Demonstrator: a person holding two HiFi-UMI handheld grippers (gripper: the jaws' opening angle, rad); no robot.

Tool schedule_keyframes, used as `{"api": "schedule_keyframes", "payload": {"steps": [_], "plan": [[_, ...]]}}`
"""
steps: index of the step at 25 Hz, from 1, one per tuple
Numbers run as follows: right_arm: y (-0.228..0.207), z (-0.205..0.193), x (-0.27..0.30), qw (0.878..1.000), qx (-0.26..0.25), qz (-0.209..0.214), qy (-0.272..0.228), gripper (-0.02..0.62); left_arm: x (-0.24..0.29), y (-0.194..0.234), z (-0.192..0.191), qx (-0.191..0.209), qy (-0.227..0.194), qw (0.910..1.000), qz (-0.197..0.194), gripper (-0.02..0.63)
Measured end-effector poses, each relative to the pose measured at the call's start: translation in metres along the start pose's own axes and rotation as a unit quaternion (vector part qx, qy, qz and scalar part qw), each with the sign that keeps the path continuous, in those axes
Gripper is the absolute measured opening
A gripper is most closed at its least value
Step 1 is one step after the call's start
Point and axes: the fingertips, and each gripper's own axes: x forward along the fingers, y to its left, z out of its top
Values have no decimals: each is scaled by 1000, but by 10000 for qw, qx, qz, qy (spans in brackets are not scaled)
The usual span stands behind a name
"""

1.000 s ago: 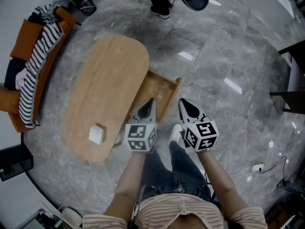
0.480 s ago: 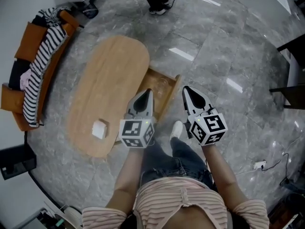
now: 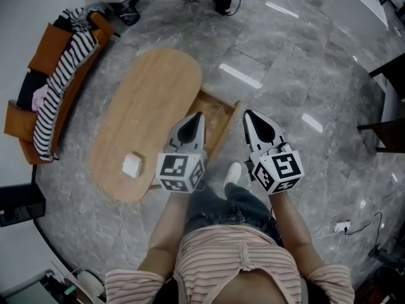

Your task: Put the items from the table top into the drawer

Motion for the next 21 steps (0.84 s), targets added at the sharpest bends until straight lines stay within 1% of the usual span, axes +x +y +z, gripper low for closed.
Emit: {"api": "schedule_keyframes", "payload": {"steps": [6,10,21], "plan": [[12,18,-12,9996,-165,41,-241,8,-15,0,13,48,-162,9998,73,14],[13,25,-20,9992,-187,63,-349,8,-22,-2,20,79,-272,9995,117,14],[22,48,-39,9968,-421,115,-667,8,-34,-12,38,135,-523,9985,96,14]]}}
